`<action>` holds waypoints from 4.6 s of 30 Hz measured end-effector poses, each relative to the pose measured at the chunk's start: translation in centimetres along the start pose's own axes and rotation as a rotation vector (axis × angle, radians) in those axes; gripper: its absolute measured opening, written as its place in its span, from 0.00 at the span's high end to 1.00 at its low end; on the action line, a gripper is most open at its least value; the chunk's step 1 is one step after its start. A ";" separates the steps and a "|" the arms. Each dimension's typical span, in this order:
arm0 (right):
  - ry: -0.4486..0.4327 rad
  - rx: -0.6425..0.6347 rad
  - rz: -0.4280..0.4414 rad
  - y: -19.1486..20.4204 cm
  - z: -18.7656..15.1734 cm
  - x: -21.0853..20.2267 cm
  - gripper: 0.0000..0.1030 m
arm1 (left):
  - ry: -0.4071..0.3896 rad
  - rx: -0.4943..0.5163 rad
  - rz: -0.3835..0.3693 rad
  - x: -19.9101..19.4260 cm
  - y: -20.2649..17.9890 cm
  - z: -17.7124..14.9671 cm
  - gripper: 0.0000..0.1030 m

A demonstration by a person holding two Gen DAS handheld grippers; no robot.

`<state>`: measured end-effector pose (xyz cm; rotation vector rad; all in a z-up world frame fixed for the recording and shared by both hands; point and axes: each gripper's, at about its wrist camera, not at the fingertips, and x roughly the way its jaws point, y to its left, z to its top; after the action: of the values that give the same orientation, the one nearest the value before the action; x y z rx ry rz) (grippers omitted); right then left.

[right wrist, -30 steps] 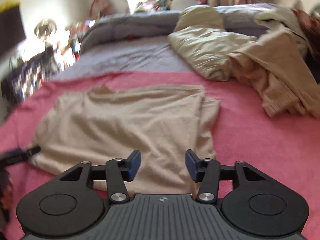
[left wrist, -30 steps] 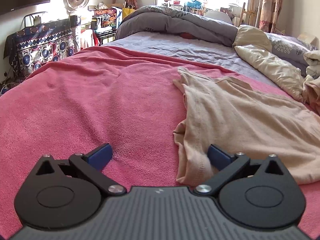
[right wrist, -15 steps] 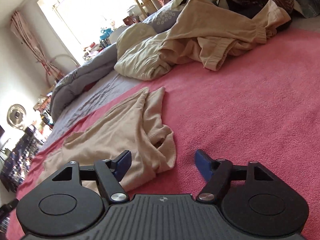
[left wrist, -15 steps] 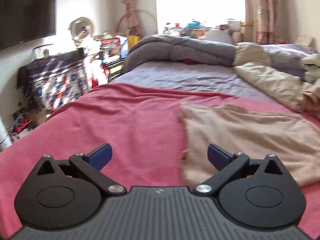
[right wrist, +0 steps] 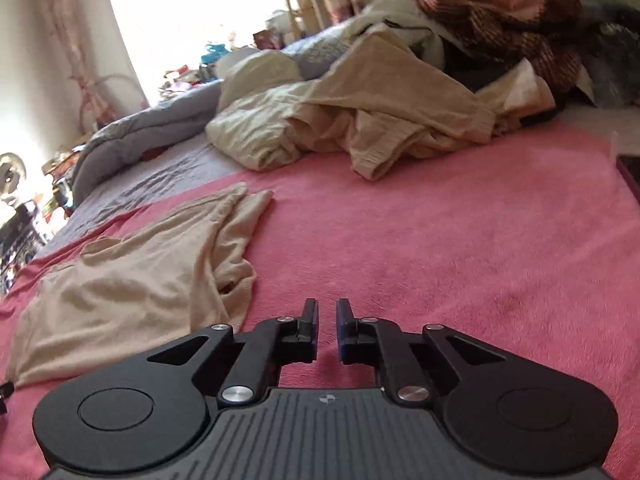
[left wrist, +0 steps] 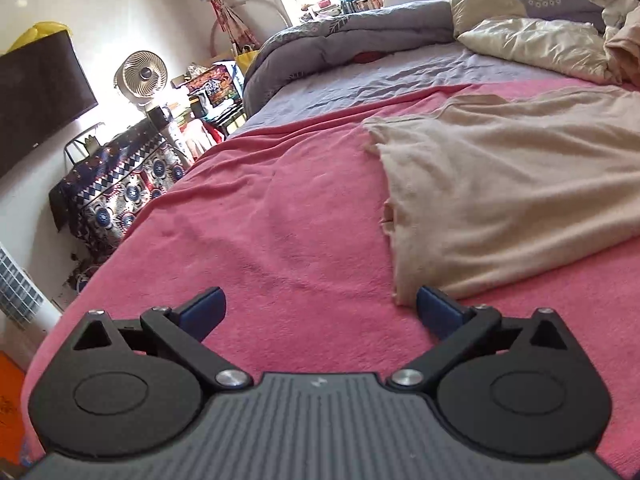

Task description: Fold clothes

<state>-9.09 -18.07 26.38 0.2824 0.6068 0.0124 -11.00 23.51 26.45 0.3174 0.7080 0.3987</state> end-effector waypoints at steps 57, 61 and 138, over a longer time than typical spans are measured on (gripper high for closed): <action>0.111 0.440 0.326 -3.9 -0.6 3.0 0.56 | 0.000 -0.176 -0.113 0.0 -1.6 2.3 0.01; 0.082 0.404 0.284 -1.8 -0.6 2.9 0.47 | -0.140 -0.060 -0.173 -3.0 -4.5 4.0 0.00; -0.083 0.435 0.067 -0.2 1.9 1.6 0.92 | -0.025 -0.145 -0.355 1.2 -5.3 2.7 0.00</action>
<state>-6.74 -18.63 26.96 0.7219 0.5127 -0.0675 -7.03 19.04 25.52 0.0563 0.6914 0.1071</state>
